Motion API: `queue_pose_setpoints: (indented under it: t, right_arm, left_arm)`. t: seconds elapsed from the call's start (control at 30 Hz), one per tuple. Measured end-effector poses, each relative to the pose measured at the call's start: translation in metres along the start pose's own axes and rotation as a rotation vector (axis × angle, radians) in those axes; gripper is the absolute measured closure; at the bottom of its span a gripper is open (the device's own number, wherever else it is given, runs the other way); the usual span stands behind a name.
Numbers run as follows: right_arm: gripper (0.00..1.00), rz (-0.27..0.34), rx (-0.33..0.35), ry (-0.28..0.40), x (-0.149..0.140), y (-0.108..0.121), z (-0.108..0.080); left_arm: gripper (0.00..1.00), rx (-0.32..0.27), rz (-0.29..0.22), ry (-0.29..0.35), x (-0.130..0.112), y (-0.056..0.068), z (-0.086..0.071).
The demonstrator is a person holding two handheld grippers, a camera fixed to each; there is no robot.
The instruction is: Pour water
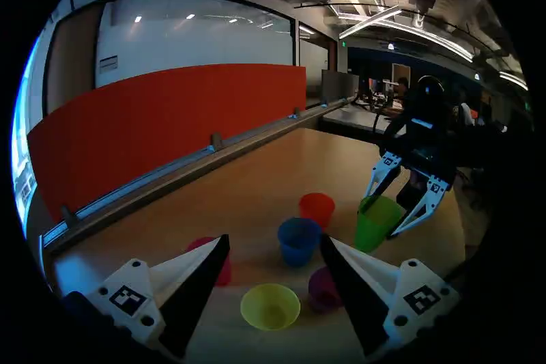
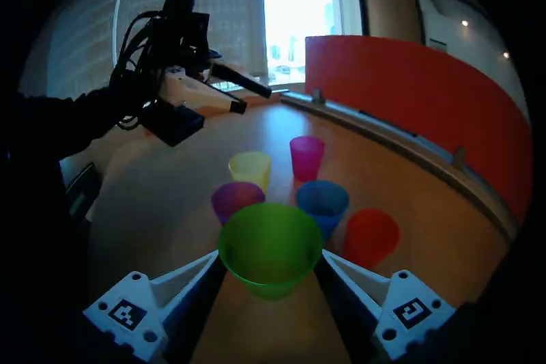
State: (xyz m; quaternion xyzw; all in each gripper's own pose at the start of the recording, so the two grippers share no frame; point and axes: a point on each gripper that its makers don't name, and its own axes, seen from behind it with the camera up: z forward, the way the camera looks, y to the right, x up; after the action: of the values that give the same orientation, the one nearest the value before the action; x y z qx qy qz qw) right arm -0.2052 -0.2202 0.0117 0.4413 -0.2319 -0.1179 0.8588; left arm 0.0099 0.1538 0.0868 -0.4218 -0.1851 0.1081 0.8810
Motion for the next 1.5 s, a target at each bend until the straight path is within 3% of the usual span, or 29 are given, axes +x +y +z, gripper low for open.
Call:
queue_pose_setpoints:
  t: [0.3,0.9,1.5]
  right_arm:
    - [0.11,-0.009,-0.029,0.106,0.036,0.002,-0.023]
    - [0.11,-0.025,-0.059,0.315,0.094,0.008,-0.059]
    - [0.11,-0.04,-0.108,0.404,0.121,0.016,-0.08]
  left_arm:
    - [0.02,-0.016,0.035,-0.032,0.0,0.01,0.008]
    - [0.01,-0.055,0.042,-0.054,0.0,0.022,0.027]
    - [0.02,-0.053,0.046,-0.058,0.001,0.022,0.036]
